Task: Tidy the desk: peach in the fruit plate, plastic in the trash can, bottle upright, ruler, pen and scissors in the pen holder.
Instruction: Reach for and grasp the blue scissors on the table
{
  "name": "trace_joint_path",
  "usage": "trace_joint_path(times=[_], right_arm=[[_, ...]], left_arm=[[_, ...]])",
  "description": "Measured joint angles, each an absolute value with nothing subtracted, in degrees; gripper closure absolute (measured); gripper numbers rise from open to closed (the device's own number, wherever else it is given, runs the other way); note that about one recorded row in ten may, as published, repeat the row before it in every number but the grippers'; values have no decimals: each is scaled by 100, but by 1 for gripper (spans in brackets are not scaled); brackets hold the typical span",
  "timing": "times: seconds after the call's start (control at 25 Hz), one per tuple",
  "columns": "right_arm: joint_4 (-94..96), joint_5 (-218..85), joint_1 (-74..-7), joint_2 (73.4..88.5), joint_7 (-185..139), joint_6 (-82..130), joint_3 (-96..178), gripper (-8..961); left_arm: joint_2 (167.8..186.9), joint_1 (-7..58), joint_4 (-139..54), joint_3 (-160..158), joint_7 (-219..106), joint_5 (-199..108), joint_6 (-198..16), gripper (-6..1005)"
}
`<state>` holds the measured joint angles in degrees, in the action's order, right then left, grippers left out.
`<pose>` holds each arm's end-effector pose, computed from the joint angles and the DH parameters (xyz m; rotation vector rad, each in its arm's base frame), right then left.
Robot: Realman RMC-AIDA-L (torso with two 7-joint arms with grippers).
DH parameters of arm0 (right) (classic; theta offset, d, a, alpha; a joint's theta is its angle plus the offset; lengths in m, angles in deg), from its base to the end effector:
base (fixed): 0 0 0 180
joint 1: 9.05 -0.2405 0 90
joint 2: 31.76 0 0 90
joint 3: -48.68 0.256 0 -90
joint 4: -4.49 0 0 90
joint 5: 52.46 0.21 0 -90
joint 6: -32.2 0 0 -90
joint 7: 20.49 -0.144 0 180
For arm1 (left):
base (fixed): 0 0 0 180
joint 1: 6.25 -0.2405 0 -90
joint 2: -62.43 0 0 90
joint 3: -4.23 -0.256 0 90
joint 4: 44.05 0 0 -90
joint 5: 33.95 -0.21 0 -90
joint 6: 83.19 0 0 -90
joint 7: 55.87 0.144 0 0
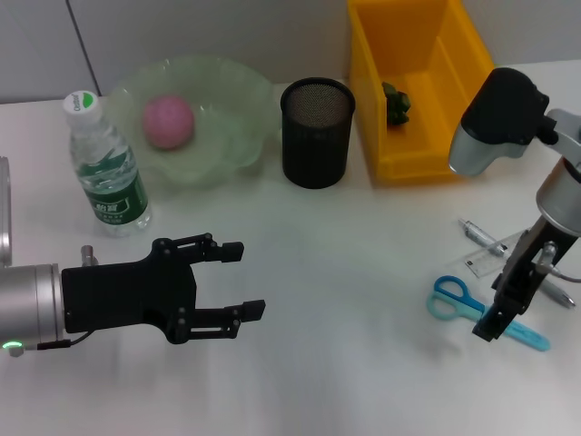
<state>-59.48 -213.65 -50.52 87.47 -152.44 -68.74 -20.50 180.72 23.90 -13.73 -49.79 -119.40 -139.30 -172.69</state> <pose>0.2206 0.3481 0.0131 -2.6918 0.9247 -0.9073 -0.2492 0.3081 -0.0372 -2.8980 -0.2861 -0.7398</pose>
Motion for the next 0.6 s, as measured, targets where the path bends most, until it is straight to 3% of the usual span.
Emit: trace_joint_path(times=[0.6], right_arm=[[-5795,-21219,-4929,8766,-15108,-6519,-2310,202]], left_arm=[[18064,2362,-1372,-4973,-11916,-13914,-17257,200]])
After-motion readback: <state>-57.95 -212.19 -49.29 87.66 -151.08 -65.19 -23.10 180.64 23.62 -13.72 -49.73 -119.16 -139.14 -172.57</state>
